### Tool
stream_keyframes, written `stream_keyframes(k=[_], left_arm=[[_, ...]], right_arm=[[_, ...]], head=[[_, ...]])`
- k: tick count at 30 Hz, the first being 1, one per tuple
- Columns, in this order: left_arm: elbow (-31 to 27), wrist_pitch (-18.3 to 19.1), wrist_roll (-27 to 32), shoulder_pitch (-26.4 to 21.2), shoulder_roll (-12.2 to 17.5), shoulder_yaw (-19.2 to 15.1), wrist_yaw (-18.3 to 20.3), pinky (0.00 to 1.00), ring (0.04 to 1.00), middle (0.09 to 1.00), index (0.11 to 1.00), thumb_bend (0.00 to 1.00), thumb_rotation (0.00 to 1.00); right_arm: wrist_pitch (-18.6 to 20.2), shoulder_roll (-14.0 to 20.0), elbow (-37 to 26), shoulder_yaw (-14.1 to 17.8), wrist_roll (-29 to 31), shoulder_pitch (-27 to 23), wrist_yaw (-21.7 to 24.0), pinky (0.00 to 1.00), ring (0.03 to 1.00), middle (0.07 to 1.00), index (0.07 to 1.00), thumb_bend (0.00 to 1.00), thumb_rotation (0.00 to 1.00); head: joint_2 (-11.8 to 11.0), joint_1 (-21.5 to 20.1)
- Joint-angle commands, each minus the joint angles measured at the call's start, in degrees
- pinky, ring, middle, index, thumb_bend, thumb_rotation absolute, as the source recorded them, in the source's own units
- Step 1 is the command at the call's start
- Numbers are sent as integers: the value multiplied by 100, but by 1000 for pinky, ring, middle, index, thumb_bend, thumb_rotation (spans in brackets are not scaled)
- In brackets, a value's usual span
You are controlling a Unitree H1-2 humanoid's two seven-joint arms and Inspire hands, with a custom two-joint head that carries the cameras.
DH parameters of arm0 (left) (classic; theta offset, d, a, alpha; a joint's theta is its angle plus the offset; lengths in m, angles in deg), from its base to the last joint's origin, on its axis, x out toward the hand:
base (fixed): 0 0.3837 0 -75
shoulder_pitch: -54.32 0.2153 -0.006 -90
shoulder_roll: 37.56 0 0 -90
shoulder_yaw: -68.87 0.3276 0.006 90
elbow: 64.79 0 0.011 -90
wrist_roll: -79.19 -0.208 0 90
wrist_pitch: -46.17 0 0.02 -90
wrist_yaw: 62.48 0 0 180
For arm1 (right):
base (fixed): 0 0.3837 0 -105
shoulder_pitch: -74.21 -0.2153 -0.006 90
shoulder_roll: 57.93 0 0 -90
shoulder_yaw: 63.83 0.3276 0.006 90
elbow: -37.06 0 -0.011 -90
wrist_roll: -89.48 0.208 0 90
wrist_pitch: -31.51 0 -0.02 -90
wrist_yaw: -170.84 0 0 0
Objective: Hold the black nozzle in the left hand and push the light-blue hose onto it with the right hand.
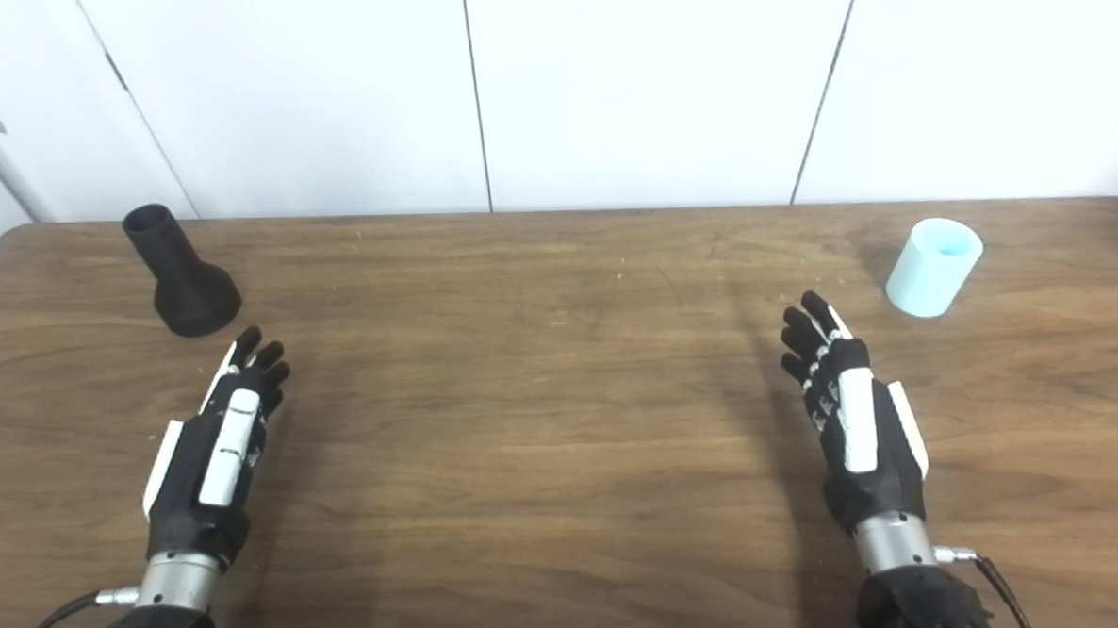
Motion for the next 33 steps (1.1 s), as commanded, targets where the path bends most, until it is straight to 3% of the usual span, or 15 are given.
stream_keyframes(k=[1,23,33], left_arm=[[-149,-146,30,-69,32,-13,3,983,952,949,935,382,827],[-114,-154,1,-71,17,5,-7,982,951,946,933,383,827],[-144,-153,-166,-58,-91,140,-75,981,950,947,933,378,821]], right_arm=[[-84,1,-207,20,7,-150,-12,929,937,915,943,526,1000],[-70,13,-191,17,-12,-181,-19,929,937,916,943,525,1000],[-142,126,-120,115,78,-149,49,934,943,921,943,529,1000]], head=[[4,3],[-15,29],[-188,685]])
